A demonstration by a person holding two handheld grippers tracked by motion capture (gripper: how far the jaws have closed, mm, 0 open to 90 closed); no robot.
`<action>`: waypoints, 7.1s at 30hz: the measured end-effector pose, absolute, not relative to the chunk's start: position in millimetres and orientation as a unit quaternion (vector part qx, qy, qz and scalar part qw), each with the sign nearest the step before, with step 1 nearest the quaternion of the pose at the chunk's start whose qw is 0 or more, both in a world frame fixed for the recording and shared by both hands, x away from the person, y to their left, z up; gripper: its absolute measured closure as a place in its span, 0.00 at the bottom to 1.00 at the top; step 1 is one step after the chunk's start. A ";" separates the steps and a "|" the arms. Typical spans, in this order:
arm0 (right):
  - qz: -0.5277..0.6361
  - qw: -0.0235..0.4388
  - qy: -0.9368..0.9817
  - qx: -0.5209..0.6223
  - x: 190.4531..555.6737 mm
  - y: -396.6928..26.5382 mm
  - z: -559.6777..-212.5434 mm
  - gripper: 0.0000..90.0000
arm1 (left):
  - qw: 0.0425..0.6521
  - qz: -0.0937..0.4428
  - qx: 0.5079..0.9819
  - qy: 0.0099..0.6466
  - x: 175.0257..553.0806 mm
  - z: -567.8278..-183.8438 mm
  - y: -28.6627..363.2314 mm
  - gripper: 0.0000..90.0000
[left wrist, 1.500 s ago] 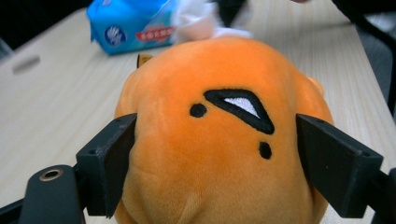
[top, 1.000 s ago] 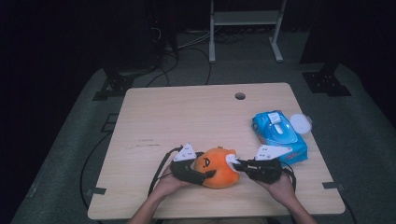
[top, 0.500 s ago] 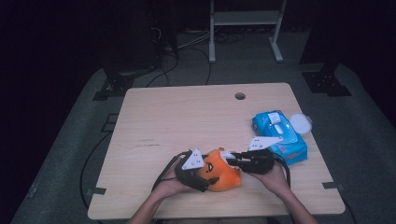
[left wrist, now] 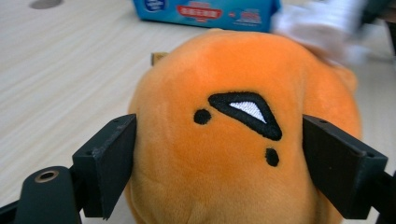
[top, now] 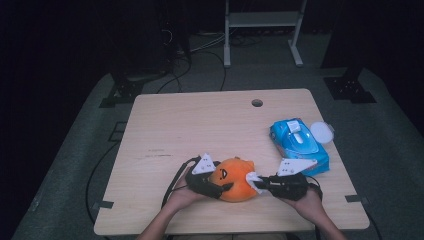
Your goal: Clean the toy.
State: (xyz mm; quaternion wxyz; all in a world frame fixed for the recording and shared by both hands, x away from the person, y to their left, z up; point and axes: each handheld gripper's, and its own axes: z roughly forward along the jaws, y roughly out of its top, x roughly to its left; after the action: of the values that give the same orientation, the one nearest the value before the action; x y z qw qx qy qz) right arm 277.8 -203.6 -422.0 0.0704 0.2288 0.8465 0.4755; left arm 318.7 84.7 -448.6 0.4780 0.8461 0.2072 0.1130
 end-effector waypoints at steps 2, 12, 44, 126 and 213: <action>0.473 0.069 0.852 0.214 273.9 -195.4 -421.5 0.90 | 0.477 0.119 0.844 0.214 318.0 -448.8 81.5 0.17; 0.467 0.100 0.843 0.248 292.0 -191.4 -424.2 0.90 | 0.497 0.133 0.842 0.161 311.7 -437.9 89.1 0.18; 0.453 0.153 0.843 0.247 287.7 -192.2 -420.4 0.90 | 0.493 0.139 0.849 0.130 307.8 -447.1 85.3 0.28; 0.469 0.124 0.828 0.280 300.4 -202.8 -430.0 0.90 | 0.482 0.105 0.860 0.128 306.9 -440.7 90.7 0.24; 0.493 0.122 0.831 0.229 280.0 -186.6 -414.6 0.90 | 0.506 0.138 0.836 0.162 307.3 -440.7 72.9 0.28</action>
State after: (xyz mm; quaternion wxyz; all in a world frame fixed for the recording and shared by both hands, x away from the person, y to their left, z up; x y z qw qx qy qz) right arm 280.0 -186.6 -414.6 0.1219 0.2293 0.8307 0.4925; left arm 307.3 72.9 -440.7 0.5058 0.8360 0.1622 0.1376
